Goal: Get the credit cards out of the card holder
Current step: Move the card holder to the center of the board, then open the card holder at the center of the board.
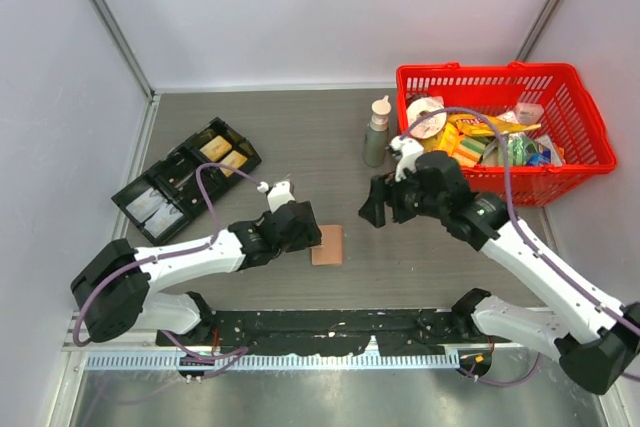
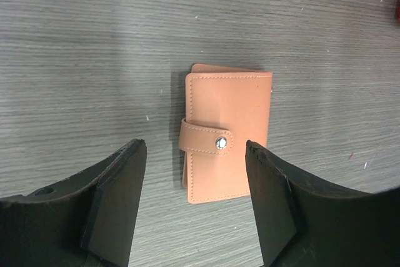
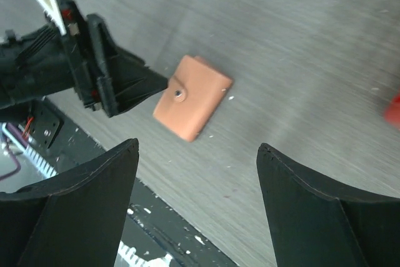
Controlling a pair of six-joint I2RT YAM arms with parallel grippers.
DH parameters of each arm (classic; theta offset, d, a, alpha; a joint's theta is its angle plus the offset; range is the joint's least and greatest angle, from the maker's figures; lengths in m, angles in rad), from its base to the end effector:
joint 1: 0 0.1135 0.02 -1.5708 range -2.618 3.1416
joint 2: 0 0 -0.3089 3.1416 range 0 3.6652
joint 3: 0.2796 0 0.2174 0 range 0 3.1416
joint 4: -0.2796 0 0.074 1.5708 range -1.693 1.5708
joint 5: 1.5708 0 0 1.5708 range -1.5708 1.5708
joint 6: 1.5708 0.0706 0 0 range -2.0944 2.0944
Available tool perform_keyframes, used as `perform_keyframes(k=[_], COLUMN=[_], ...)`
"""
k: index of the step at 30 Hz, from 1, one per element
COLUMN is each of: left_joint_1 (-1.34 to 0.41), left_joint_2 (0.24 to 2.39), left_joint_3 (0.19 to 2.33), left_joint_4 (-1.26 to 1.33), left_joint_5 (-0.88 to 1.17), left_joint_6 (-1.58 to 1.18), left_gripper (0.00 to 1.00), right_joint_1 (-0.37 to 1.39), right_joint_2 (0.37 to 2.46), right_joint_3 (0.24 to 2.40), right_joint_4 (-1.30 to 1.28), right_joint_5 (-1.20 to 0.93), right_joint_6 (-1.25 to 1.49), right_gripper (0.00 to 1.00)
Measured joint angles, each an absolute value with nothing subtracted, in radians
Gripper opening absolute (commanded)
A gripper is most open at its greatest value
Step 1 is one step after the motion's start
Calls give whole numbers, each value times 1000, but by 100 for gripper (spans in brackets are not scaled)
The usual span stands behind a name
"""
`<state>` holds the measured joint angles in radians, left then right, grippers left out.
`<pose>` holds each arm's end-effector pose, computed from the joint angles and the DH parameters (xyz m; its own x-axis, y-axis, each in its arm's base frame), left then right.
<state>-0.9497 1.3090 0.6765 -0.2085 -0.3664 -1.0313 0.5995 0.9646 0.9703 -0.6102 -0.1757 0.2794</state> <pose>0.1587 -0.1783 0.2325 -0.7550 -0.3214 -0.5716 -0.0535 0.8989 -0.4349 0.1340 0.1065 0.3470 -0.6370 -0.1064 -0.7635 -0.5187 0.7918 0.3224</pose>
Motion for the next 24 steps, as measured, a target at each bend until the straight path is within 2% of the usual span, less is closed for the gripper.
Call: perform_keyframes(k=[6,13,15,19,24], left_joint_1=[-950,-950,-950,-950,-950], left_joint_2=[1252,1173,1175,1208,1269], left_joint_3=[610,532,530,530,530], left_joint_4=[-197,-181,-168,-120,-85], left_joint_5=[-364,-345,-329,-298,-280], left_joint_6=[-1067,-1102,-1110,-1124,-1138], left_gripper=[68,67,67,65,62], right_joint_1=[805,878,883,889,891], right_joint_2=[1080,1187,1219,1279,1349], right_joint_3=[951,856,834,798,757], right_joint_4=[-523,-414,-392,-343,-270], right_joint_5=[-95,64,96,126,124], right_joint_6=[352,467,492,538,582], right_gripper=[81,80,78,68,63])
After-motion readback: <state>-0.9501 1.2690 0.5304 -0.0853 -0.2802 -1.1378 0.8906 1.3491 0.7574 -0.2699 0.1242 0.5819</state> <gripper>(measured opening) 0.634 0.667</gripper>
